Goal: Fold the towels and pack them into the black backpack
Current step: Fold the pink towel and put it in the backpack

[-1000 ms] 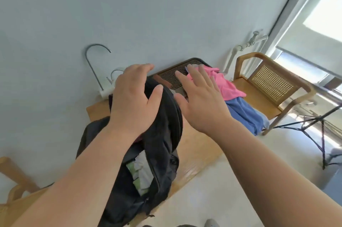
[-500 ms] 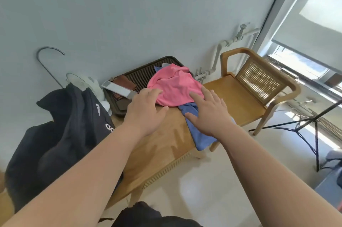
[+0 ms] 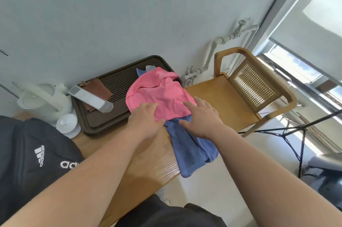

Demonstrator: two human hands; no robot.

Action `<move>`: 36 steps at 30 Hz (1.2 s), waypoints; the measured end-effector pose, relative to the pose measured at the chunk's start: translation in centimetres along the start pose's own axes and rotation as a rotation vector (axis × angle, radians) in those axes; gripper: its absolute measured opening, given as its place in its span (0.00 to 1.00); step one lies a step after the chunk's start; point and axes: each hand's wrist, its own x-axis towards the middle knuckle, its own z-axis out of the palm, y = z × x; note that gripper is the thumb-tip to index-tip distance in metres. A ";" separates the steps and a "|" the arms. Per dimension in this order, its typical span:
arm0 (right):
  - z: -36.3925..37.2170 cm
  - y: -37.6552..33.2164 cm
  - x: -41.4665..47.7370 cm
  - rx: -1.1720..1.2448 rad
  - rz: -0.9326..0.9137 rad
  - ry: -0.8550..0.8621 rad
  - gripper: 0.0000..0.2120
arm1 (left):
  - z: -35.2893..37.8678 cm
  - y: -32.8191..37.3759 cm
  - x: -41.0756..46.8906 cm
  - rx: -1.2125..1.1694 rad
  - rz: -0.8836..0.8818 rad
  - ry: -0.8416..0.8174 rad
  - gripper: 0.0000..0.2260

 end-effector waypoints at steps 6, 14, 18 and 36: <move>-0.2 2.5 3.8 0.033 0.095 -0.116 0.37 | 0.7 0.3 5.5 0.046 0.003 -0.107 0.34; 0.8 6.8 9.8 0.156 0.150 -0.252 0.41 | 2.1 1.2 9.9 0.128 -0.064 -0.264 0.40; 0.8 8.1 12.7 0.271 0.059 -0.293 0.35 | 2.8 2.1 11.2 0.000 -0.096 -0.237 0.47; -4.5 9.3 15.5 0.609 -0.430 -0.142 0.13 | 2.4 11.2 10.0 -0.187 -0.166 0.128 0.35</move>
